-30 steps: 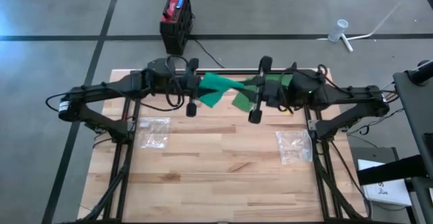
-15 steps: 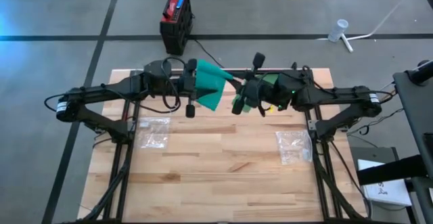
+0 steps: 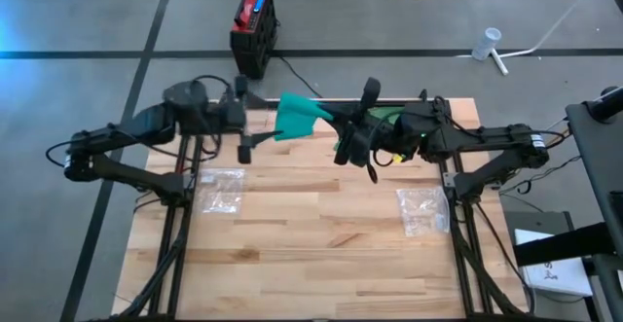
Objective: Roll bandage
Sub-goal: Roll the blue bandage
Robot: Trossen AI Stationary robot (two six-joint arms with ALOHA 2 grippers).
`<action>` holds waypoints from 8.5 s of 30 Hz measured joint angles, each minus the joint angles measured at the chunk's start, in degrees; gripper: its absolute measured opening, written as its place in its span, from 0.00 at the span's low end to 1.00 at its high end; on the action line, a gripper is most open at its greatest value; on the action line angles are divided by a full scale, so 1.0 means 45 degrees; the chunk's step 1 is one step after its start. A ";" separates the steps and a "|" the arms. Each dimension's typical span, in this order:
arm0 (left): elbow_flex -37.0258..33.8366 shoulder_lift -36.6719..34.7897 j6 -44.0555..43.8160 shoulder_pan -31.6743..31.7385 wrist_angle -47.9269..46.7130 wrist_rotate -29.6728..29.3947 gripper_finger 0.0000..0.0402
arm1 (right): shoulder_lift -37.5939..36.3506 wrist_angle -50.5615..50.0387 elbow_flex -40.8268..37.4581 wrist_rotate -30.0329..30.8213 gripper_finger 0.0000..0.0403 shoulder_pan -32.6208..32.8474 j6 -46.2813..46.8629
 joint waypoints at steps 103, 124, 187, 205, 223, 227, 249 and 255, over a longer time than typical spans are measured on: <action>0.3274 0.1395 0.0348 -0.0355 -0.3060 0.1432 0.02 | -0.9660 -0.4153 -0.7258 -0.3939 0.48 0.0177 1.0579; 0.3234 0.2541 -0.0921 -0.0311 -0.1912 -0.0656 0.02 | -1.6178 -0.5620 -1.0736 -0.5618 0.23 0.0217 1.4980; -0.3452 0.1616 -0.1198 -0.0819 0.6965 0.0692 0.02 | -1.2224 -0.0255 -1.1774 -0.0756 0.13 0.0212 1.3509; -0.4344 -0.0032 0.0866 -0.0792 0.5919 0.1399 0.02 | -0.3114 0.1356 -0.6201 -0.1167 0.69 0.0212 1.1655; -0.4387 -0.0532 0.1890 -0.0792 0.5481 0.2467 0.02 | 0.0817 0.1271 -0.2182 -0.2194 0.60 0.0208 0.8799; -0.4387 -0.0841 0.1784 -0.0792 0.5496 0.2475 0.02 | 0.0879 0.1007 -0.1949 -0.2198 0.52 0.0207 0.8532; -0.4304 -0.1342 -0.2420 -0.0717 0.4328 0.2257 0.35 | 0.0753 0.1143 -0.1766 -0.2373 0.03 0.0213 0.2100; -0.3568 -0.1449 -0.4114 -0.0717 0.2772 0.2926 0.65 | 0.0811 0.1088 -0.1705 -0.3443 0.02 0.0208 0.0099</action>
